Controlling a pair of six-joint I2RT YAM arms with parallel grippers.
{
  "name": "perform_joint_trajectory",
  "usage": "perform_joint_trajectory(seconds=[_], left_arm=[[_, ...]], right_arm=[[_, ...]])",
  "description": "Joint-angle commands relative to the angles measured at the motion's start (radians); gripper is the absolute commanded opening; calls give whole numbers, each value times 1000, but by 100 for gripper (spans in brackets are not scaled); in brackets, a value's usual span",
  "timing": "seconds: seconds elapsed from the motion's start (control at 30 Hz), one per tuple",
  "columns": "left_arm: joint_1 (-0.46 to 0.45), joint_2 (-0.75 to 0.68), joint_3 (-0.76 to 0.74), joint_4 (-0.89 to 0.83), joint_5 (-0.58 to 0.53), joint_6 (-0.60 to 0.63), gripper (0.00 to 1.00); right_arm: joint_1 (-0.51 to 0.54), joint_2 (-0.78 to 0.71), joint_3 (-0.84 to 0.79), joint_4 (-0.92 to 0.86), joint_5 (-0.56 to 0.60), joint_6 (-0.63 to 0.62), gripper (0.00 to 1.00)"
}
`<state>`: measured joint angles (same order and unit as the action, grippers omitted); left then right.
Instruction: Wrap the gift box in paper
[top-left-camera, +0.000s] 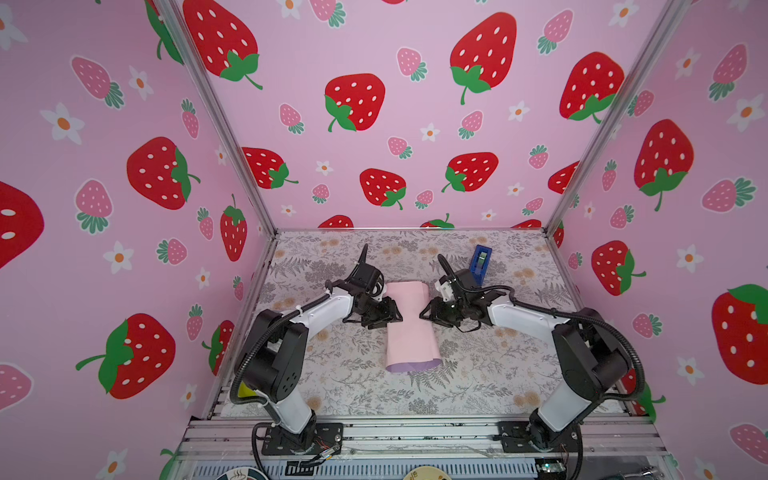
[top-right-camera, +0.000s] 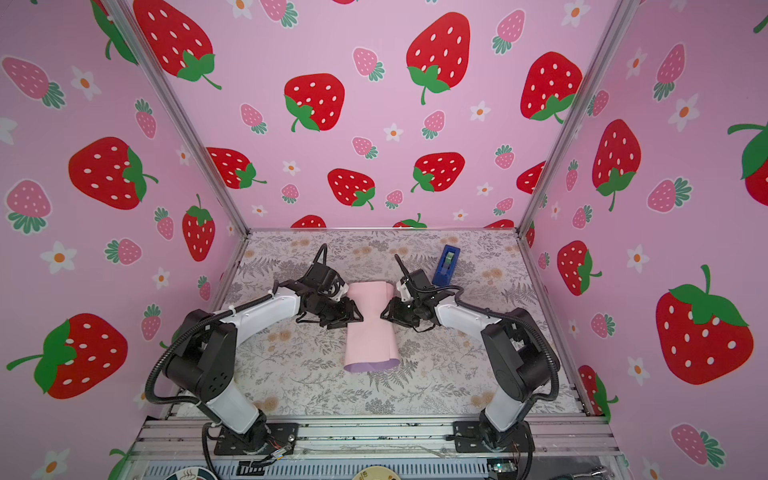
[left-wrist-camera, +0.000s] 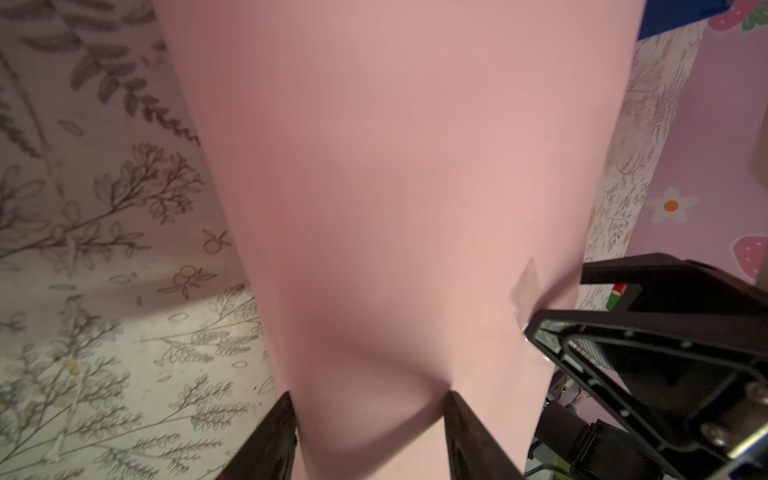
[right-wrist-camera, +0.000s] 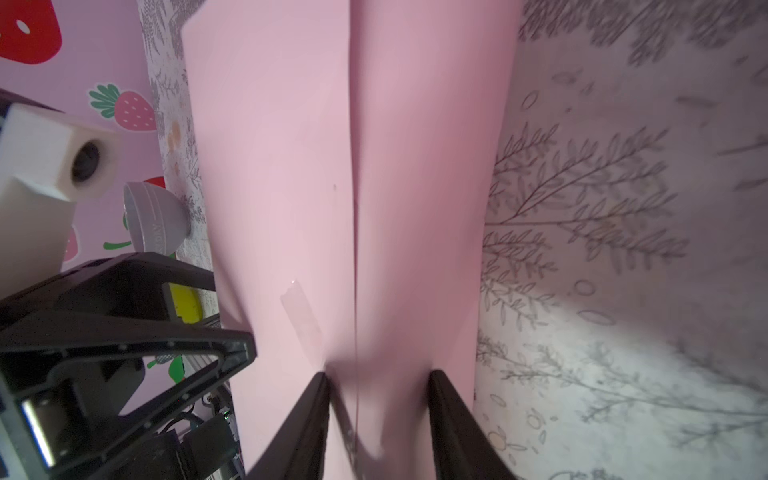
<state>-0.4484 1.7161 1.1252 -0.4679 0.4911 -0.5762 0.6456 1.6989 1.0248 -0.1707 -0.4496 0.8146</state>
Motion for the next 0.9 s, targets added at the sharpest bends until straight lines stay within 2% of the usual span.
perform_joint_trajectory(seconds=[0.0, 0.27, 0.5, 0.57, 0.7, 0.8, 0.87], left_arm=[[-10, 52, 105, 23, 7, -19, 57], [-11, 146, 256, -69, -15, 21, 57], [-2, 86, 231, -157, -88, 68, 60], [0, 37, 205, -161, -108, 82, 61], [1, -54, 166, -188, -165, 111, 62], [-3, -124, 105, -174, -183, 102, 63], [-12, -165, 65, -162, -187, 84, 63]], right_arm=[[-38, 49, 69, -95, 13, -90, 41], [-77, 86, 115, -131, -21, -139, 41], [-77, 50, 79, -116, -50, -126, 50], [-75, 28, 83, -134, -23, -142, 51], [-75, -41, 90, -191, 50, -222, 64], [-74, -96, 47, -177, 48, -241, 76], [-69, -115, 24, -172, 31, -248, 79]])
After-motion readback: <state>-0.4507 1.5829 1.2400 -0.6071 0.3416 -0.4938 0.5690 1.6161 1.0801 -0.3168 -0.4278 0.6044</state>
